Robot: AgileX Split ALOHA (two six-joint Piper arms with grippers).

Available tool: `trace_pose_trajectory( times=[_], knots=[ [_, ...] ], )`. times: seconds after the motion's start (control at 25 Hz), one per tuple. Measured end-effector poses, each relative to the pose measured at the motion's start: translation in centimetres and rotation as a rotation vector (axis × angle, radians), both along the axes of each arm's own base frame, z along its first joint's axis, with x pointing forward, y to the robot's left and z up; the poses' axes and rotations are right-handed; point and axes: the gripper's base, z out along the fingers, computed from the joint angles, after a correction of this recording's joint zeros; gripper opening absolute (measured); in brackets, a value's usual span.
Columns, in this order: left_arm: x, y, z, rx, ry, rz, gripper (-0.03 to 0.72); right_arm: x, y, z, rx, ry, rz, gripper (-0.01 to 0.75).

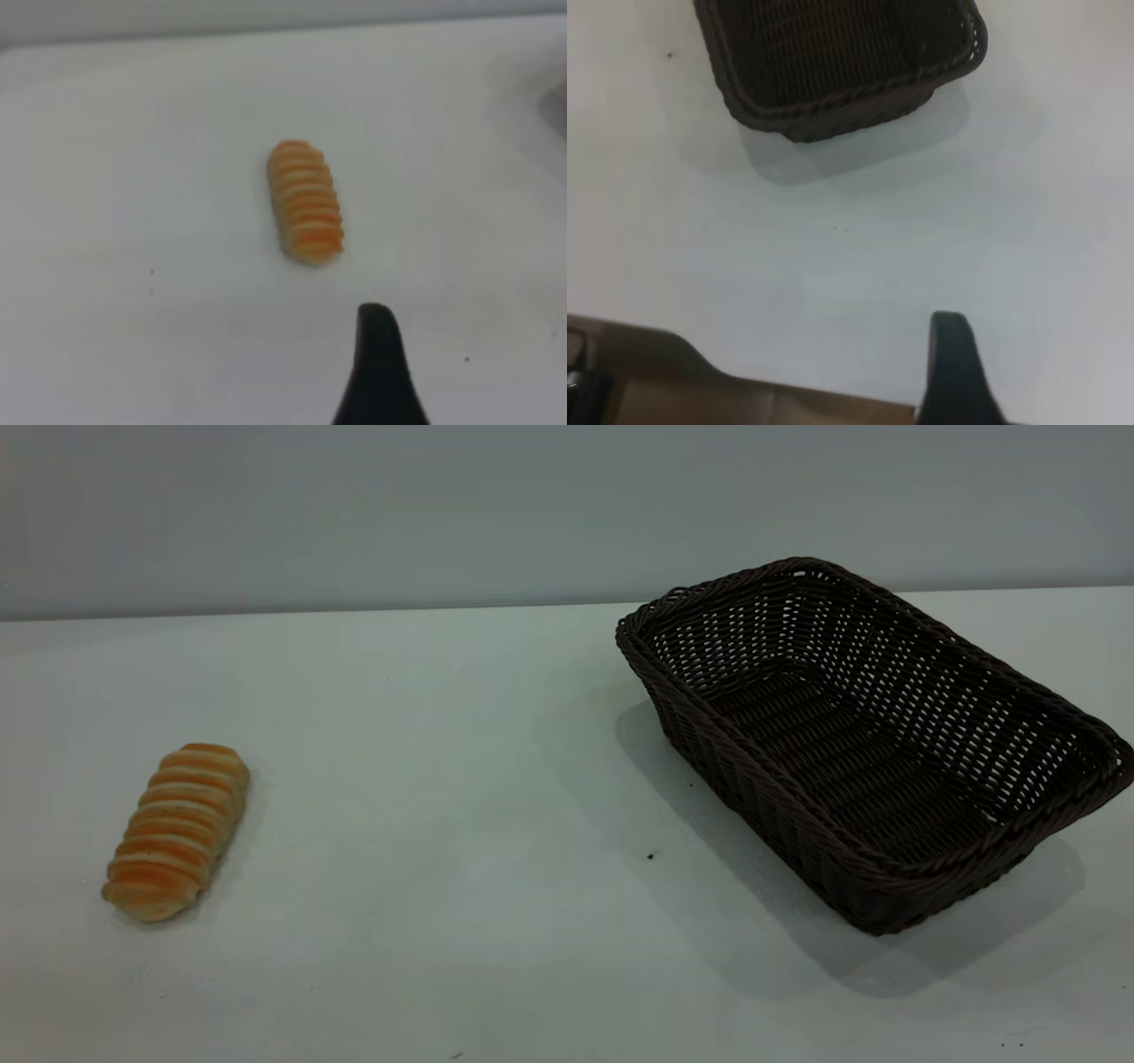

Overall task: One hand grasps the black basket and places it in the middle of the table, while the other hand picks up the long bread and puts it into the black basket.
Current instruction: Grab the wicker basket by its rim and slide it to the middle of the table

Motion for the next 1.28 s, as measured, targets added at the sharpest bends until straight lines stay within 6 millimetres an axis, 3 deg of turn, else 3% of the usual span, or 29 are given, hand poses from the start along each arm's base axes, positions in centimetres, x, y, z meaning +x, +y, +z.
trace_pose_trajectory(
  times=[0.16, 0.28, 0.56, 0.88, 1.28],
  knots=[
    [2.9, -0.3, 0.2, -0.012, 0.098, 0.0, 0.568, 3.4, 0.4, 1.5, 0.061, 0.111, -0.031, 0.51],
    [5.4, -0.4, 0.1, -0.019, 0.156, 0.0, 0.568, 6.0, 1.0, 1.5, 0.134, 0.205, -0.042, 0.51],
    [9.4, -0.6, -0.4, -0.053, 0.209, 0.039, 0.568, 12.4, 1.7, -1.6, 0.229, 0.361, -0.131, 0.51],
    [10.3, -0.6, -0.2, -0.057, 0.165, 0.042, 0.568, 18.3, 2.4, -6.1, 0.388, 0.421, -0.275, 0.51],
    [10.2, -0.4, -0.3, -0.015, 0.169, 0.046, 0.568, 22.1, 2.8, -12.4, 0.478, 0.526, -0.398, 0.51]
  ],
)
